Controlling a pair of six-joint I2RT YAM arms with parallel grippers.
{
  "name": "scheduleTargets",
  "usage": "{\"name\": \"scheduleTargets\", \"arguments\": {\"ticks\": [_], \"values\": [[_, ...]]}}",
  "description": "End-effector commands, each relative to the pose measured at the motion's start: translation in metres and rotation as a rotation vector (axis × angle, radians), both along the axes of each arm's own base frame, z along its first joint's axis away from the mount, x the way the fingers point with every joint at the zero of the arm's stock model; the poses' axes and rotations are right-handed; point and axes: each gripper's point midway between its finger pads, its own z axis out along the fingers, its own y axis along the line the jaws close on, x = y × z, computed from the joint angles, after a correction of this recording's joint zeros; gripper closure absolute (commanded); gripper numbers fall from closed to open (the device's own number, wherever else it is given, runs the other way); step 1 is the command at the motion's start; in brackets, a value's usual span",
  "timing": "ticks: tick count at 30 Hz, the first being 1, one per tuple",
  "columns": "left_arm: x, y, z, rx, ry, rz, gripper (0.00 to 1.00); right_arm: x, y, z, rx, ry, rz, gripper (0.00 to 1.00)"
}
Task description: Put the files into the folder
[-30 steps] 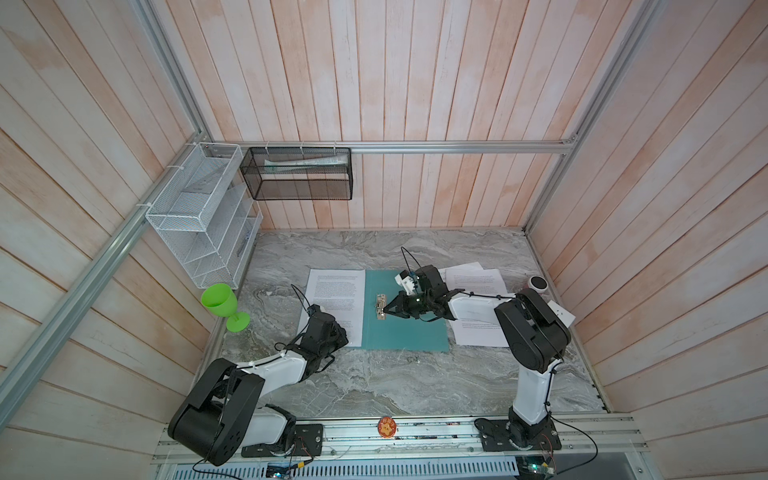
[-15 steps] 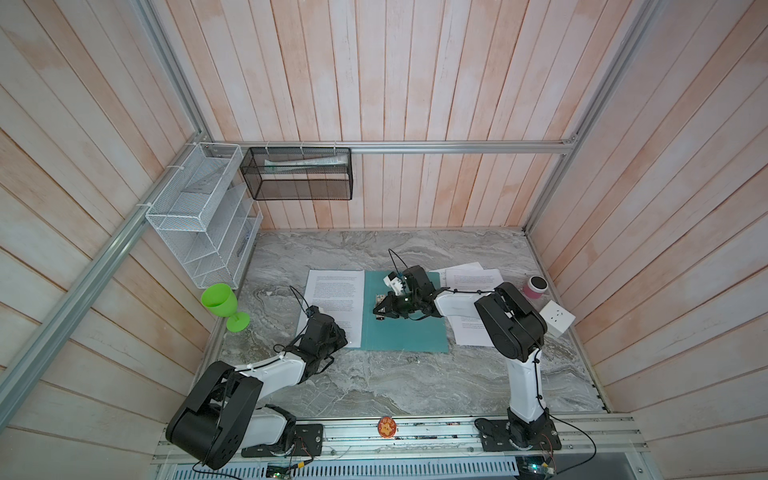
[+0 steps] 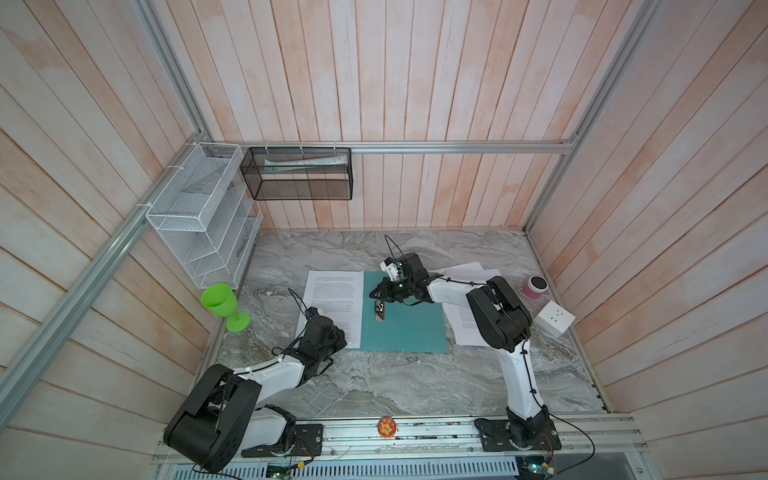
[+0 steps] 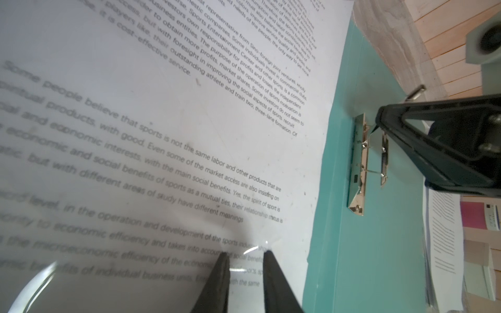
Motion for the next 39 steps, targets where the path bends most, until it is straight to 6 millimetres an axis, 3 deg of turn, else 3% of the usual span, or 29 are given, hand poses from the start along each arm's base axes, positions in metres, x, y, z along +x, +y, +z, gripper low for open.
{"name": "scheduleTargets", "arguments": {"ticks": [1, 5, 9, 13, 19, 24, 29, 34, 39], "values": [[-0.032, 0.015, -0.036, 0.058, 0.150, 0.011, 0.74, 0.014, 0.002, -0.007, -0.046, -0.044, 0.004, 1.00], [-0.030, 0.014, -0.031, 0.052, 0.138, 0.012, 0.74, 0.032, 0.006, 0.002, -0.054, -0.085, 0.003, 1.00], [-0.025, 0.012, -0.018, 0.043, 0.101, -0.002, 0.71, 0.044, -0.001, 0.029, -0.041, -0.133, -0.006, 1.00], [-0.010, 0.006, 0.018, 0.051, 0.010, -0.036, 0.56, 0.051, -0.034, 0.069, -0.068, -0.219, -0.059, 1.00], [0.016, -0.008, 0.081, 0.084, -0.143, -0.072, 0.44, 0.041, -0.123, 0.105, -0.147, -0.312, -0.204, 0.94], [0.032, -0.048, 0.107, 0.070, -0.205, -0.166, 0.40, 0.024, -0.203, 0.122, -0.196, -0.346, -0.360, 0.89], [0.040, -0.093, 0.112, 0.078, -0.226, -0.273, 0.39, 0.009, -0.264, 0.130, -0.239, -0.360, -0.505, 0.87], [0.047, -0.137, 0.116, 0.071, -0.246, -0.377, 0.39, 0.001, -0.311, 0.129, -0.351, -0.367, -0.644, 0.81], [0.056, -0.183, 0.118, 0.061, -0.265, -0.480, 0.39, 0.001, -0.387, 0.130, -0.445, -0.398, -0.880, 0.64]]}}
